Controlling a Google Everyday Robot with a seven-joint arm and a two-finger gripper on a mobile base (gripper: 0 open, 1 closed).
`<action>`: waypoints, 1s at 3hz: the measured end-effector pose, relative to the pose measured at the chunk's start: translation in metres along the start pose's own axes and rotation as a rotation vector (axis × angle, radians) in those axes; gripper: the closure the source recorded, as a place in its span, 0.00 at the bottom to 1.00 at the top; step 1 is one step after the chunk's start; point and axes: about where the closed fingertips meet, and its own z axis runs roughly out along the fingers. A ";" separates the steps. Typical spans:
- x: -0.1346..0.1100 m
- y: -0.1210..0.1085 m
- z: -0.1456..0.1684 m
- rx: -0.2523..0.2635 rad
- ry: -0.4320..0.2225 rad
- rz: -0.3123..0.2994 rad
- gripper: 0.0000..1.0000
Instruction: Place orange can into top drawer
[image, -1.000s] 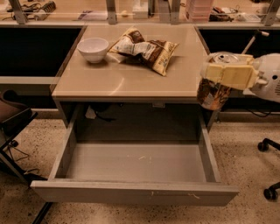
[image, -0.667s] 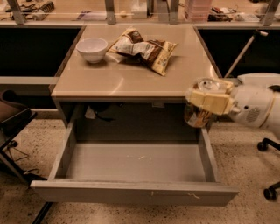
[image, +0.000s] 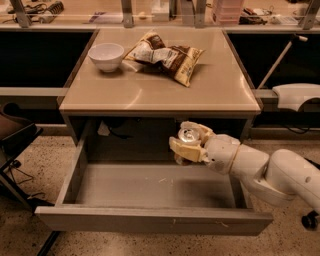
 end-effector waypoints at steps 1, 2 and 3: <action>0.008 -0.023 -0.002 0.081 0.011 -0.061 1.00; 0.021 -0.018 -0.003 0.113 0.086 -0.114 1.00; 0.056 -0.027 -0.003 0.191 0.285 -0.249 1.00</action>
Offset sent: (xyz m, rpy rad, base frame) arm 0.0142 -0.0220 -0.0559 -0.3201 -0.0312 -0.2106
